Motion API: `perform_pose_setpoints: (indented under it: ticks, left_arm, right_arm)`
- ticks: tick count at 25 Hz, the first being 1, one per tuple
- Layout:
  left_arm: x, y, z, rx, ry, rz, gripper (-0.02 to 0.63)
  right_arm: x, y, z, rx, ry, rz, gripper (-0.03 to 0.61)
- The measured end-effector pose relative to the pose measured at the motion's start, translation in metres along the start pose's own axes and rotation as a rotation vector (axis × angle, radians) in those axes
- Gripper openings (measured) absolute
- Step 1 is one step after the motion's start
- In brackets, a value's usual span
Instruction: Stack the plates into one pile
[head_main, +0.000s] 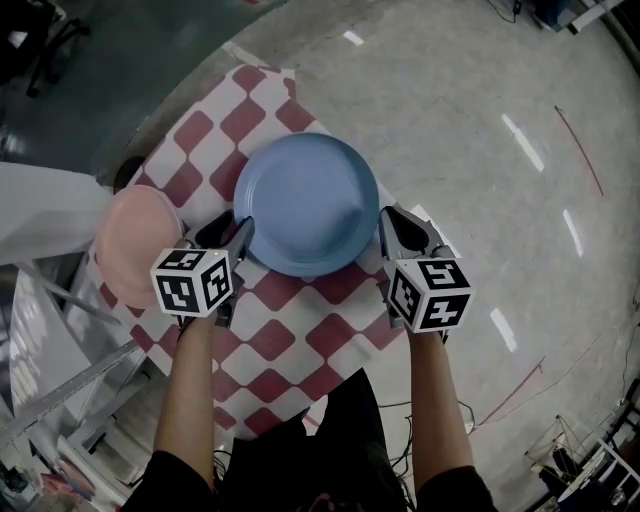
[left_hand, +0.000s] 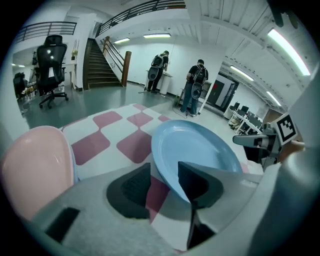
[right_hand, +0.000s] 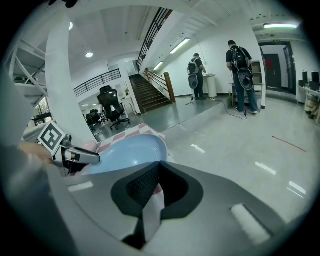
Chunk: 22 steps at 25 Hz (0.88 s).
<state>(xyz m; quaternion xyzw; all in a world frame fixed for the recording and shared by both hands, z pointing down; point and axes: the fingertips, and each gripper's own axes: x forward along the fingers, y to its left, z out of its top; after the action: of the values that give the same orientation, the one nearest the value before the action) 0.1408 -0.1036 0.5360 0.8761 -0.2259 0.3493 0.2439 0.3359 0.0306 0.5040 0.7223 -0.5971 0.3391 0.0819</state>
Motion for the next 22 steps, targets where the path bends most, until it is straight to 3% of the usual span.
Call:
perform_pose_setpoints:
  ticks: [9,22]
  left_arm:
    - [0.013,-0.001,-0.008,0.027,0.046,0.003,0.135]
    - [0.023,-0.001,-0.012,0.003,0.059,0.001,0.109]
  right_arm:
    - [-0.004,-0.01,-0.005,0.012,0.007,-0.018,0.005]
    - [-0.006,-0.023,-0.014,0.023,0.018,-0.034,0.005]
